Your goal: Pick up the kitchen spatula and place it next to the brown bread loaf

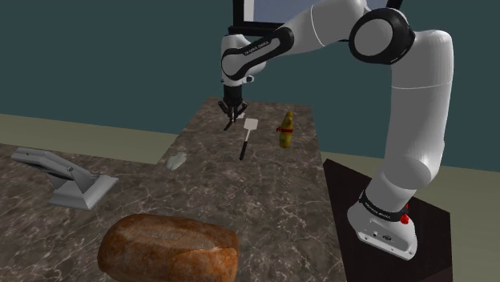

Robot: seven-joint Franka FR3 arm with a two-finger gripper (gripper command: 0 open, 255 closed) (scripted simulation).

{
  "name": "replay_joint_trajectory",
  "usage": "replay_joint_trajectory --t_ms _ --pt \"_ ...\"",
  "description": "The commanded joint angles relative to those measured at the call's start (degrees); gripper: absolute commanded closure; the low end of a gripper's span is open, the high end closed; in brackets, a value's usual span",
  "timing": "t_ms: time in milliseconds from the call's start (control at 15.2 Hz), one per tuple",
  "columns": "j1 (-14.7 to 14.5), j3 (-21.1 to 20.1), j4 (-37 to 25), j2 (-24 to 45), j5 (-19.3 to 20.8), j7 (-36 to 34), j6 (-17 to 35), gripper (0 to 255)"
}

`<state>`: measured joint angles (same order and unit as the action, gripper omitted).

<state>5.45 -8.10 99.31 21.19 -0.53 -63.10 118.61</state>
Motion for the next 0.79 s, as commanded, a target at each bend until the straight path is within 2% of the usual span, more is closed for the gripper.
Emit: replay_joint_trajectory --t_ms 0,726 --pt "0.1 0.0 -0.4 -0.7 -0.1 0.1 -1.1 255" --pt "0.2 -0.1 -5.4 -3.2 -0.4 0.0 -8.6 255"
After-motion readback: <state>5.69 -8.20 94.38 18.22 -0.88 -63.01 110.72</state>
